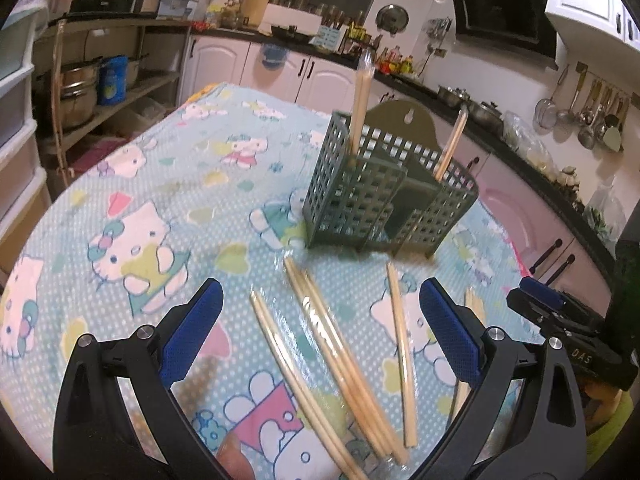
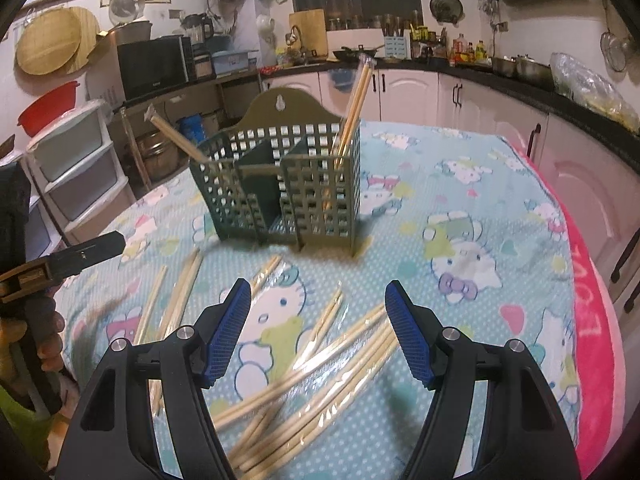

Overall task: Organize utensils
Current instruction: 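Withdraw both tools from the holder toward the remaining chopsticks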

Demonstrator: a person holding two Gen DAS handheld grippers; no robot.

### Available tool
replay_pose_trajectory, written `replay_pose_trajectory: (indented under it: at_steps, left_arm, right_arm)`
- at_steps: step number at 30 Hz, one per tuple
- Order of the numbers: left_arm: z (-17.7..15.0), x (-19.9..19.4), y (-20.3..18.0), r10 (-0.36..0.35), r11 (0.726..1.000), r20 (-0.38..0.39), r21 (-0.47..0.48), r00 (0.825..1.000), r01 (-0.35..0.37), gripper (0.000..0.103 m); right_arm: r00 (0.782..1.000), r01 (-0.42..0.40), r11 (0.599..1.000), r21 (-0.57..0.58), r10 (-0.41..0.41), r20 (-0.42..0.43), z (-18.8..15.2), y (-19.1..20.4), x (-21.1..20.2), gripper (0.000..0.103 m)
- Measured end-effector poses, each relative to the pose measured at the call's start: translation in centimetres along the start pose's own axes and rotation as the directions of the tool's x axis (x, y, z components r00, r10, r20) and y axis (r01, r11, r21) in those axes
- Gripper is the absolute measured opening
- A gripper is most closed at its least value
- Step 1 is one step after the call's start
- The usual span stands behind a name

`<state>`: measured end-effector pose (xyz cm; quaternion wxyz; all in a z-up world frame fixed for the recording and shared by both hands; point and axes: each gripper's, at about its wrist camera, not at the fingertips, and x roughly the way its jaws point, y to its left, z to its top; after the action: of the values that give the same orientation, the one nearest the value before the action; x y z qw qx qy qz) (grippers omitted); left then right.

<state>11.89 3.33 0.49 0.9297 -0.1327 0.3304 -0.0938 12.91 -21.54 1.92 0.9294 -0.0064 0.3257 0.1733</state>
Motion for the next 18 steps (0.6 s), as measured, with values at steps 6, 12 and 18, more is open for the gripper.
replay_pose_trajectory:
  at_steps: [6,12,18]
  left_arm:
    - [-1.4,0.8,0.4,0.009,1.0,-0.049,-0.007,0.999,-0.009,0.09]
    - [-2.5,1.5,1.0,0.005,1.0,-0.091,-0.018,0.996,-0.007,0.075]
    - [-3.2,2.6,1.9,-0.031,0.997,-0.149,-0.071,0.988,0.02,0.045]
  right_arm:
    - [0.999,-0.014,1.0,0.01,0.014,-0.037,-1.2,0.2,0.4,0.067]
    - [0.998,-0.027,0.999,0.018,0.028,-0.064,-1.9,0.1,0.7,0.067]
    - [0.993,-0.055,0.997,0.048,0.06,-0.105,-2.0,-0.4,1.4,0.053]
